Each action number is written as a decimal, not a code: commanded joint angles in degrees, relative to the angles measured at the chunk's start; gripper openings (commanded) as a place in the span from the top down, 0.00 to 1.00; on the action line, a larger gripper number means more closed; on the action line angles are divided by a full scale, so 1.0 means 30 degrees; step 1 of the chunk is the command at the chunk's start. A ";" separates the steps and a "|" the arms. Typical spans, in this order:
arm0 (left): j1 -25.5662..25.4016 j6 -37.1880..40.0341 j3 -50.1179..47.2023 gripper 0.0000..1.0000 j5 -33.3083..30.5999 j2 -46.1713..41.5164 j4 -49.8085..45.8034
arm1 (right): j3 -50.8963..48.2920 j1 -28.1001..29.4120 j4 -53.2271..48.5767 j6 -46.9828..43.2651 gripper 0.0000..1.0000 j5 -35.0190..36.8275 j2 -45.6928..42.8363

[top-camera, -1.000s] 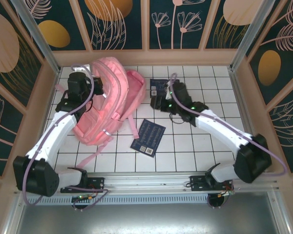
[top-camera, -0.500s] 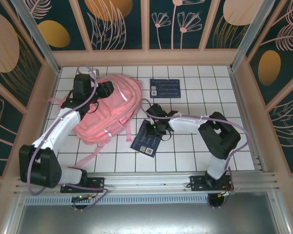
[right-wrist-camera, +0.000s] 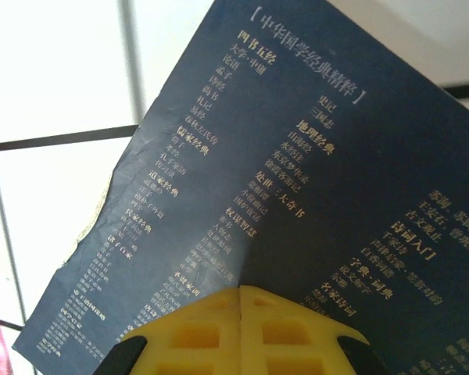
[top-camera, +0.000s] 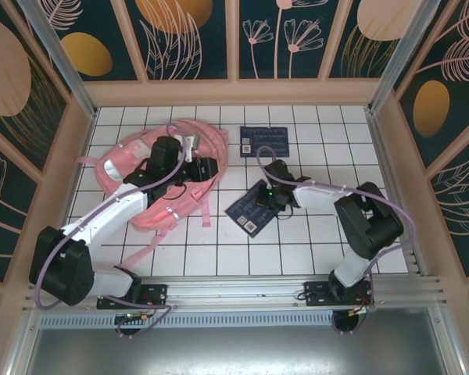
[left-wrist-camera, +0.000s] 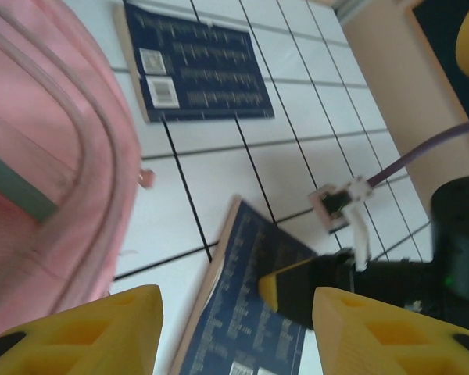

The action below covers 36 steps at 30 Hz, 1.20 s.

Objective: Pack the student bag
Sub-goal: Move the book to the center of the table, then pick up the book from the center of the table.

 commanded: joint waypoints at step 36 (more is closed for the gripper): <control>-0.4029 0.1280 0.6214 0.37 0.3741 1.1920 -0.2559 | -0.7257 -0.5072 0.1234 0.5127 0.30 -0.8574 -0.6899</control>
